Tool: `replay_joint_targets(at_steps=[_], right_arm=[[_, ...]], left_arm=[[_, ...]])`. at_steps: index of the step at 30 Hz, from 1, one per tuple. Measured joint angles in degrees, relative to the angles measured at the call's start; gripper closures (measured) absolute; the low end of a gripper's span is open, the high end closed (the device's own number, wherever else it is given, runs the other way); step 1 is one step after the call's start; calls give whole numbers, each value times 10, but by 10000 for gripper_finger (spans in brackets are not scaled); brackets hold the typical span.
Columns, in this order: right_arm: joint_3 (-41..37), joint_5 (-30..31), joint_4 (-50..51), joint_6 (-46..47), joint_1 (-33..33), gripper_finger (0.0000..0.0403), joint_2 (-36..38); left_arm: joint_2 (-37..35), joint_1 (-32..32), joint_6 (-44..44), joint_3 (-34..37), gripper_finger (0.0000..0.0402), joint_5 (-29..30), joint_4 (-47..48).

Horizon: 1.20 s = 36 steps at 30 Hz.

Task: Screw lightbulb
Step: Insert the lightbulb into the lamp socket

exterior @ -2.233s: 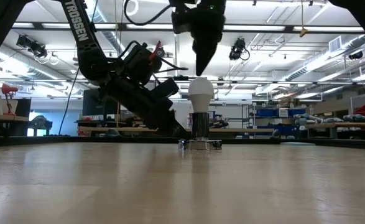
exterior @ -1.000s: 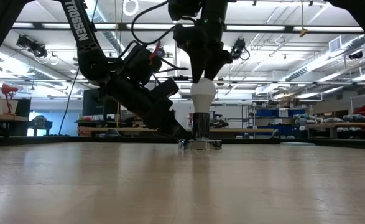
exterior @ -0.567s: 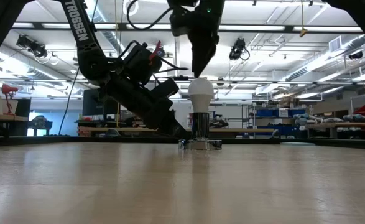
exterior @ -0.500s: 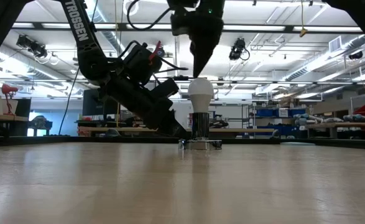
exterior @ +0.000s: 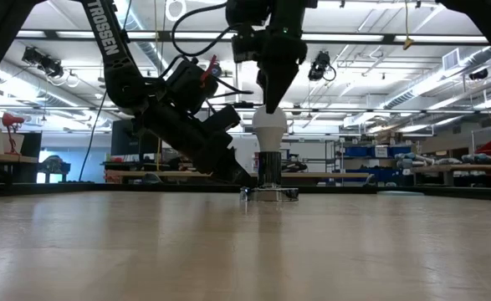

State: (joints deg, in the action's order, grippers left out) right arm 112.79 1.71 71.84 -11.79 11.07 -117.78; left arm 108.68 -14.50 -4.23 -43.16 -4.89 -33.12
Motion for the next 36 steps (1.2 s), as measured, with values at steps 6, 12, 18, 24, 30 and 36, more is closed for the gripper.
replay_joint_targets(at_steps=[6, 12, 18, 24, 30, 36], right_arm=[[-1, 24, 5, 267, 2, 155, 0], [-1, 14, 5, 367, 6, 139, 0], [36, 4, 27, 287, 6, 109, -5], [74, 4, 38, 136, 8, 92, -4], [58, 0, 45, -81, 7, 90, -4], [11, 0, 10, -127, 8, 95, -4]], left_arm=[[0, 0, 0, 0, 401, 0, 0], [0, 0, 2, 0, 401, 0, 0], [0, 0, 2, 0, 401, 0, 0], [0, 0, 2, 0, 401, 0, 0], [0, 0, 1, 0, 401, -2, 0], [0, 0, 1, 0, 401, -3, 0]])
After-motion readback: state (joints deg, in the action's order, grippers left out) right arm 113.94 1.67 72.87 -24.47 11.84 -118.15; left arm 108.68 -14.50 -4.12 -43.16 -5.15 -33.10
